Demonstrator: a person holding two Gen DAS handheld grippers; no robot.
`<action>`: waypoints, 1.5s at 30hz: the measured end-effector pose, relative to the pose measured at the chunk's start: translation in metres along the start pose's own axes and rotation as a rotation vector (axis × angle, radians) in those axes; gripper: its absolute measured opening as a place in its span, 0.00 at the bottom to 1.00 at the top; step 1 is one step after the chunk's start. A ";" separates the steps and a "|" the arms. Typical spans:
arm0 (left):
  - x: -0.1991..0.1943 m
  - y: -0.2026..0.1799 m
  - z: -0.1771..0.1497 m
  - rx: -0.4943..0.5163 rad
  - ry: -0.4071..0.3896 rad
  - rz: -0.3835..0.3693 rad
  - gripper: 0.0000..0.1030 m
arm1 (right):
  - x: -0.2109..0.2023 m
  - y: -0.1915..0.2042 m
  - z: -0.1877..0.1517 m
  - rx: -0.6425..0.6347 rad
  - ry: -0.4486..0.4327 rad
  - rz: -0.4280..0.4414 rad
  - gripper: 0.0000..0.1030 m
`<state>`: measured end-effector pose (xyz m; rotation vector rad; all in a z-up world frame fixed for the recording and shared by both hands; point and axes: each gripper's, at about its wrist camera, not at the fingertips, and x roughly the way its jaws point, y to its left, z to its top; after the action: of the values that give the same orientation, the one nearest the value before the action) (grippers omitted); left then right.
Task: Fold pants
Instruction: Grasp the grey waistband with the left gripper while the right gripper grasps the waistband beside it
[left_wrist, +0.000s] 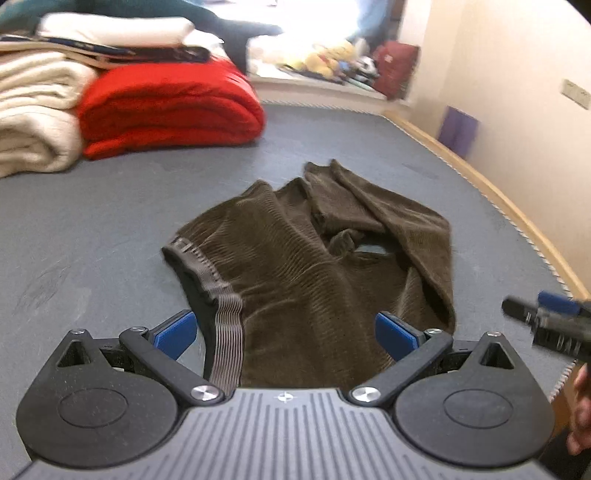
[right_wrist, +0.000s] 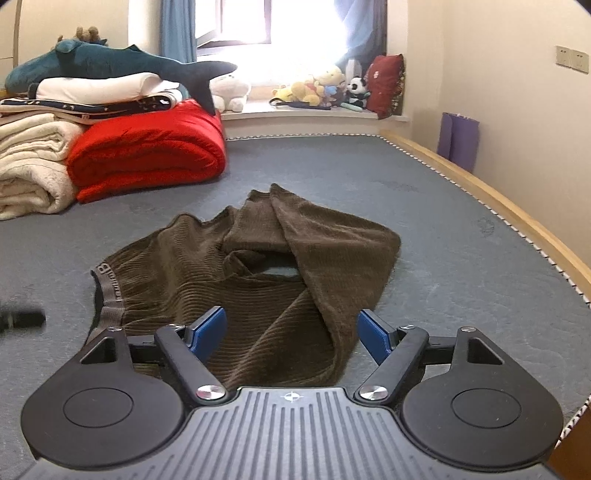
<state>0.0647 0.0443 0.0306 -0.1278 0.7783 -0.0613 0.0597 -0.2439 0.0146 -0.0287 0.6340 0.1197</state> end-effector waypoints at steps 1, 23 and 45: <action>0.005 0.012 0.011 0.003 0.010 -0.035 0.73 | 0.000 0.003 0.000 -0.006 0.000 0.011 0.75; 0.193 0.164 -0.005 -0.478 0.396 -0.177 0.46 | 0.092 0.182 -0.075 -0.567 0.314 0.359 0.58; 0.189 0.150 -0.002 -0.410 0.310 -0.142 0.14 | 0.099 0.203 -0.083 -0.748 0.255 0.419 0.07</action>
<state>0.1990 0.1730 -0.1225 -0.5731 1.0838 -0.0564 0.0655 -0.0380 -0.1083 -0.6435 0.8142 0.7639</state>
